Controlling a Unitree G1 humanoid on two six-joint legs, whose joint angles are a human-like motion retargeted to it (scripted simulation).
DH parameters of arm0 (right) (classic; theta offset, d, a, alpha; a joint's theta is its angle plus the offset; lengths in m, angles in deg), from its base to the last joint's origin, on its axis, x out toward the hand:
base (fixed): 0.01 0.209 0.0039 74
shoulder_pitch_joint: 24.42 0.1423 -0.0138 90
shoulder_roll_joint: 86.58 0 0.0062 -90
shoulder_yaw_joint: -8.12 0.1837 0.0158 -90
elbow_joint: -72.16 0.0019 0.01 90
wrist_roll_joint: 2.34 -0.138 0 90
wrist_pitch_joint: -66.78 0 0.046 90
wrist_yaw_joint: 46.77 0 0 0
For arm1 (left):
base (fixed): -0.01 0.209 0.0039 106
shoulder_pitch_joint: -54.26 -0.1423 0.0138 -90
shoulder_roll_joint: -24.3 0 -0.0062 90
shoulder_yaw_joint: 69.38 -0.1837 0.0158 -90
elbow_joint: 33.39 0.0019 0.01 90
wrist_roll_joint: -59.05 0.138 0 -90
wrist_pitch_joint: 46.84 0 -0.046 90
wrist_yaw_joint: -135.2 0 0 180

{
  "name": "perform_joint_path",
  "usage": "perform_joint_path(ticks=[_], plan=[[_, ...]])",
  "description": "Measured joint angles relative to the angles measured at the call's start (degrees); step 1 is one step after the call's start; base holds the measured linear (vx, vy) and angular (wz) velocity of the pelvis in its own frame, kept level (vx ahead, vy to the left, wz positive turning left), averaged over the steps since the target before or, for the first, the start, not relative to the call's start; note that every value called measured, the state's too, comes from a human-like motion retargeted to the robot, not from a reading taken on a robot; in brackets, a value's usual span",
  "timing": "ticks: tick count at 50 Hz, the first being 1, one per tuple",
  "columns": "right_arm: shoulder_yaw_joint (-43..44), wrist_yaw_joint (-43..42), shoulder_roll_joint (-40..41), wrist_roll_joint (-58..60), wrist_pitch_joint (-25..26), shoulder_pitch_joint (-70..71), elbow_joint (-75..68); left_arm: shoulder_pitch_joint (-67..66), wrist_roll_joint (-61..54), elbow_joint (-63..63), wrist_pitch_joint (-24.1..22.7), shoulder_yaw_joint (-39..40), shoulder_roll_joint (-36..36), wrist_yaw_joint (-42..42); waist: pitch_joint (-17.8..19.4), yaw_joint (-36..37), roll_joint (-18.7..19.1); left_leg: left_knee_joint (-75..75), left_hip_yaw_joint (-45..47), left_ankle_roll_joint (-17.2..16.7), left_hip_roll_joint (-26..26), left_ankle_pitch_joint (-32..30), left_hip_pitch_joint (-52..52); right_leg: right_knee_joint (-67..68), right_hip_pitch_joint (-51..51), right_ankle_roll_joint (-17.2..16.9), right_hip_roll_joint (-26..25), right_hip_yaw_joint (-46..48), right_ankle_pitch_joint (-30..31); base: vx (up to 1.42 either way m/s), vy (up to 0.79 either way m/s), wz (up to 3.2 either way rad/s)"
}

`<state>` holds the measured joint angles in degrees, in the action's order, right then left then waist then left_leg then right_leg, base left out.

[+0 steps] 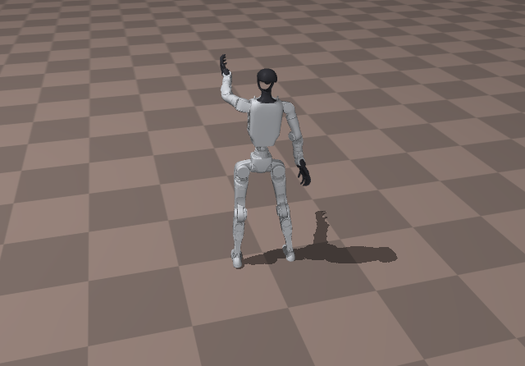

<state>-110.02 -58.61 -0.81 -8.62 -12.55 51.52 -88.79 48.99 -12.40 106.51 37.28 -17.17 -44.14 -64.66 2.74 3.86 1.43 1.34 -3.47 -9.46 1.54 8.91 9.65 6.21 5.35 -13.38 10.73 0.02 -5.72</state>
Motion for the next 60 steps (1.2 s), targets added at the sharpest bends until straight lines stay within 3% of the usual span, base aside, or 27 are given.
perform_joint_path(ticks=[3,7,12,15,21,30,35,38,43,52,55,57,60], plan=[[2.27,4.55,1.35,-1.14,-0.41,-14.33,-2.92,22.69,-3.05,-2.12,-4.9,-14.04,8.76,2.12,-0.92,0.83,0.32,-0.46,-0.12,-0.44,-0.1,-0.48,-1.14,-0.32,-1.01,-1.12,0.26,0.63,0.24,0.07,0.0,0.13],[11.53,7.91,3.39,1.09,-0.59,-29.54,-4.32,50.81,0.75,3.26,-5.81,-25.18,15.0,4.28,-2.04,0.45,1.85,-0.81,0.4,-1.86,0.76,-0.56,-2.14,-0.75,-2.16,-1.62,-0.54,0.68,0.71,0.07,-0.02,-0.05],[21.0,4.21,5.06,-7.95,-1.43,-33.79,-4.9,80.66,7.1,20.81,-2.47,-32.29,12.36,4.51,-2.8,-0.28,2.93,-0.98,1.5,-3.17,2.13,-0.3,-2.79,-1.15,-3.31,-1.62,-2.07,-0.12,1.17,0.02,-0.02,-0.07],[22.97,-0.61,5.49,-15.13,-2.71,-29.12,-3.49,89.21,7.97,27.4,-1.22,-35.77,8.87,0.28,-3.09,-0.24,2.58,-1.24,1.69,-2.95,2.02,-0.32,-2.76,-1.28,-3.48,-1.62,-1.96,-0.38,1.16,0.0,0.0,0.0],[17.62,-6.75,3.76,-20.23,-4.64,-6.73,-1.81,80.22,7.95,18.93,-3.07,-38.94,6.69,0.84,-3.22,1.35,0.95,-1.42,1.03,-1.99,0.85,0.0,-1.25,-0.82,-1.98,-1.51,-0.71,-0.24,0.47,-0.01,0.04,0.06],[9.39,-14.9,-4.44,-23.19,-8.89,32.96,9.72,39.05,7.37,1.82,-4.61,-27.05,2.76,1.76,-5.48,0.16,1.18,-0.18,-0.32,-1.37,0.31,1.15,1.32,0.55,1.16,-0.4,-0.23,0.42,-0.51,0.0,0.0,0.0],[-0.36,-12.72,-6.33,-22.25,-9.13,44.2,13.77,19.16,6.35,0.72,-1.07,-24.55,-1.94,2.78,-7.33,-1.61,1.47,2.6,-0.83,0.15,-0.16,2.92,0.45,2.95,0.8,-0.01,0.23,1.2,-1.75,0.0,0.0,0.04],[-2.0,-11.87,-6.28,-22.99,-8.07,43.28,11.96,15.06,5.34,-0.11,0.37,-25.32,-2.79,2.51,-6.75,-1.99,1.63,0.86,-1.63,-1.07,-0.29,1.42,1.41,1.3,2.11,-0.13,0.4,1.48,-1.09,0.0,0.0,0.0],[4.82,-10.53,-4.55,-21.5,-6.09,25.72,6.06,24.02,6.97,-3.55,0.33,-29.84,1.48,3.57,-5.26,-0.76,1.76,0.83,-2.51,-0.97,-0.48,1.36,1.18,1.25,2.47,-0.48,0.72,2.68,-1.51,0.01,-0.01,0.15],[19.04,-1.27,4.58,-15.25,-1.39,-16.78,-6.82,65.9,5.99,4.44,-3.57,-37.21,14.14,2.43,-3.32,0.06,3.58,-0.44,-2.89,-1.95,-0.13,0.21,-0.48,-0.4,1.45,-1.49,0.6,3.92,-0.99,0.0,0.0,0.0],[23.92,-1.11,6.67,-14.7,-1.6,-26.32,-7.93,79.71,4.33,9.24,-4.9,-38.2,15.45,0.68,-3.23,-0.91,4.16,-0.69,-2.15,-2.82,0.63,0.01,-1.28,-0.89,0.41,-1.62,-0.2,3.51,-0.49,0.02,-0.04,-0.12],[25.79,0.51,7.44,-13.81,-0.92,-30.12,-7.82,88.11,5.55,13.29,-3.18,-39.87,14.56,1.62,-3.2,-1.34,4.26,-0.72,-1.62,-2.92,0.83,-0.08,-1.67,-1.12,-0.18,-1.62,-0.42,3.05,-0.31,0.02,-0.03,-0.21],[27.3,0.52,7.32,-15.14,-1.17,-33.4,-7.24,92.27,7.55,14.73,-4.14,-42.1,14.07,1.98,-4.82,-1.97,3.88,-0.81,-0.89,-3.3,1.14,-0.05,-1.79,-1.42,-0.6,-1.62,-0.75,2.44,-0.05,0.01,-0.02,-0.13]])
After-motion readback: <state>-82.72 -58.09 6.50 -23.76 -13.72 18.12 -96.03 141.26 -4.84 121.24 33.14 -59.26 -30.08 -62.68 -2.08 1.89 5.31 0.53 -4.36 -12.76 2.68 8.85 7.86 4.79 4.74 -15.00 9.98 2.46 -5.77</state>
